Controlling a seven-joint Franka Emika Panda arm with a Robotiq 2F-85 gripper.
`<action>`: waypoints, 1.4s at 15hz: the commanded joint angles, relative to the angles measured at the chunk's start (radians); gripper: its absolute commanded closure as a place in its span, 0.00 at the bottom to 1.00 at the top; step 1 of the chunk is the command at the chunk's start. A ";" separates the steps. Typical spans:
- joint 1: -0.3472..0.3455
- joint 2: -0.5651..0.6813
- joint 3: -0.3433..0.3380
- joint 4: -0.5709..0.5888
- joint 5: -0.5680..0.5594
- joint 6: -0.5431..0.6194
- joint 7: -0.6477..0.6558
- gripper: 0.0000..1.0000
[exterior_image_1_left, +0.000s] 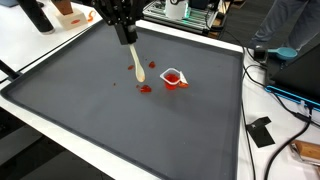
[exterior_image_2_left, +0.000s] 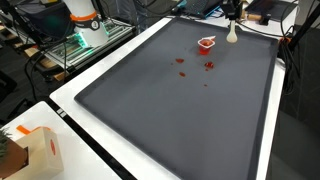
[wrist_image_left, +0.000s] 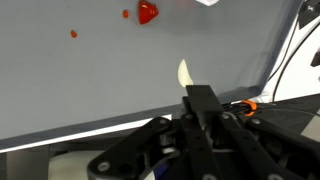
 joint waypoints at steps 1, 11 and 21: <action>-0.044 -0.013 0.035 -0.048 0.155 -0.012 -0.141 0.97; -0.059 0.030 0.027 -0.070 0.325 -0.149 -0.268 0.97; -0.071 0.088 0.027 -0.063 0.473 -0.211 -0.362 0.97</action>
